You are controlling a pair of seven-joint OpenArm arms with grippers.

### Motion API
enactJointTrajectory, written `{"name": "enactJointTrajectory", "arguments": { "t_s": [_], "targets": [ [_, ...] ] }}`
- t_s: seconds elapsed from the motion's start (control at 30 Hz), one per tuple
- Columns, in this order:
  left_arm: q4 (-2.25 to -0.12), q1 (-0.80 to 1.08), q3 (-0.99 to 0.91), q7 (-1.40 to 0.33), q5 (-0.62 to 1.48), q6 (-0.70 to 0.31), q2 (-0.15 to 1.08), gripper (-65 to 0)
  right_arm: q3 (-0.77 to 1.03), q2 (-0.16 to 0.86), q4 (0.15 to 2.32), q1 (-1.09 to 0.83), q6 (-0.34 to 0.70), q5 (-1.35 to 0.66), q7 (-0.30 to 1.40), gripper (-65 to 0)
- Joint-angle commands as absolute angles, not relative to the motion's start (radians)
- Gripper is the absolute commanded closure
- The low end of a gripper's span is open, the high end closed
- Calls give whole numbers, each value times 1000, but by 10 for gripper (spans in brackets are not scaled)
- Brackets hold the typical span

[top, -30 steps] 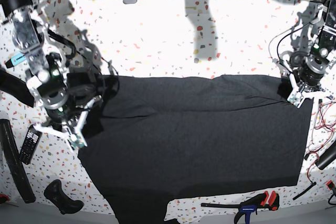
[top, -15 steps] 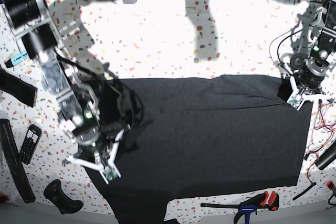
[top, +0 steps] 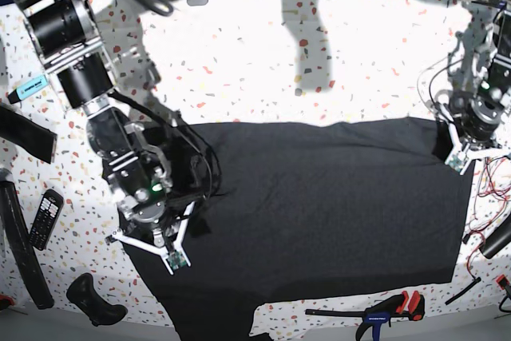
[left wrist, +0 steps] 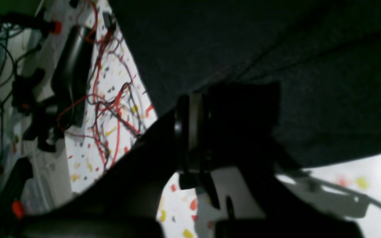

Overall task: Fold the T-shirt properly
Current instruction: 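Drag both held shoulder corners toward the hem, folding the shirt over, then lower the folded edge onto the shirt and release both grippers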

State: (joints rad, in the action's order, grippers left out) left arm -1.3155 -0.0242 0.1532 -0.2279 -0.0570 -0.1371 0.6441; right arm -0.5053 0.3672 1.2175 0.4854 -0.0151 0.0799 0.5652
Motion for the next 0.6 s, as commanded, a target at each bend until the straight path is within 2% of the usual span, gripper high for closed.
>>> {"name": "enactJointTrajectory", "arguments": {
  "t_s": [0.0, 0.13, 0.2, 0.27, 0.47, 0.57],
  "targets": [
    [-1313, -55, 143, -208, -72, -121, 665, 0, -497, 369, 1227, 518, -34, 102, 546, 0],
    [-1289, -86, 143, -207, -89, -122, 665, 0, -497, 365, 1225, 518, -49, 106, 554, 0],
    [-1289, -89, 143, -203, -89, -123, 665, 0, -497, 365, 1225, 518, -91, 131, 556, 0],
    [-1289, -88, 143, -173, -89, -123, 665, 0, -497, 365, 1225, 519, -141, 177, 563, 0],
    [-1289, -89, 143, -94, -88, -123, 665, 0, -497, 365, 1226, 519, -144, 207, 565, 0],
    [-1289, -89, 143, -48, -88, -123, 665, 0, -497, 365, 1226, 519, -196, 224, 583, 0]
  ]
}}
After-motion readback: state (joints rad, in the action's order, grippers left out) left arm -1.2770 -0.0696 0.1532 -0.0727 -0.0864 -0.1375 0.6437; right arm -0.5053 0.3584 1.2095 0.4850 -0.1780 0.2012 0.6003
